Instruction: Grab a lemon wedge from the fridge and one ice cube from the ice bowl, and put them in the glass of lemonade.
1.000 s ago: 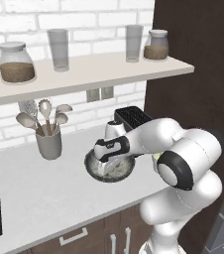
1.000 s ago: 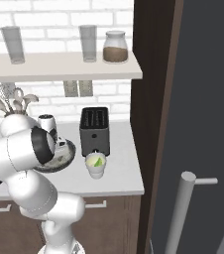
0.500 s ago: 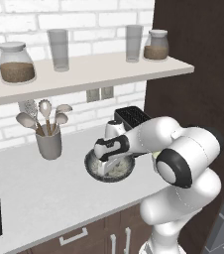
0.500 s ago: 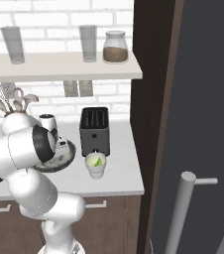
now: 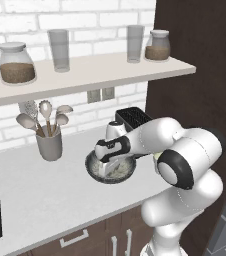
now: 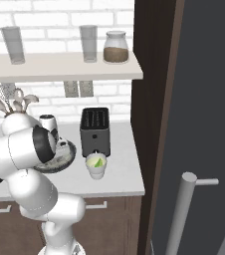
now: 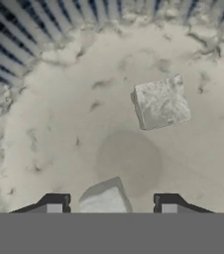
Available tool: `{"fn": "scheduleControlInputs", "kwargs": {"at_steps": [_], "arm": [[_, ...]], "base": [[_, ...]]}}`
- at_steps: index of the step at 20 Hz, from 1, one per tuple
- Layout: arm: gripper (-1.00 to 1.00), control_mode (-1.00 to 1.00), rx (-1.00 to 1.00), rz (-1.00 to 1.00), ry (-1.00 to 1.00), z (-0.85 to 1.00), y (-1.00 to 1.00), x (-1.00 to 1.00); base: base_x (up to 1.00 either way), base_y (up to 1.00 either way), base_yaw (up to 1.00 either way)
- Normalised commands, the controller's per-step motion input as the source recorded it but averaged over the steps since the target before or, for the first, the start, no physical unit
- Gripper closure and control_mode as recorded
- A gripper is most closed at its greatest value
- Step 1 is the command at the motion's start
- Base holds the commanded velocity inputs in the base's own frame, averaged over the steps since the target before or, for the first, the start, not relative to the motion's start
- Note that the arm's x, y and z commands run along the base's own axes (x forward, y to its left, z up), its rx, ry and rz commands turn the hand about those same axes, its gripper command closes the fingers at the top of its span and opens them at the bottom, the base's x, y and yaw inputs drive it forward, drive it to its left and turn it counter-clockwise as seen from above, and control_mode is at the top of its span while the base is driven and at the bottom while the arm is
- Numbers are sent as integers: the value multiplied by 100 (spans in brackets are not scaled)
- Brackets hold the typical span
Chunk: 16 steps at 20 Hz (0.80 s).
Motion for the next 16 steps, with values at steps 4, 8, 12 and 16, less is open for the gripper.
{"fn": "scheduleControlInputs", "kwargs": {"at_steps": [4,8,12,16], "arm": [[100,-100,0,0,0,0,0,0],[100,-100,0,0,0,0,0,0],[100,-100,0,0,0,0,0,-4],[100,-100,0,0,-3,35,0,-39]], "base": [[0,0,0],[0,0,0],[0,0,0],[0,0,0]]}}
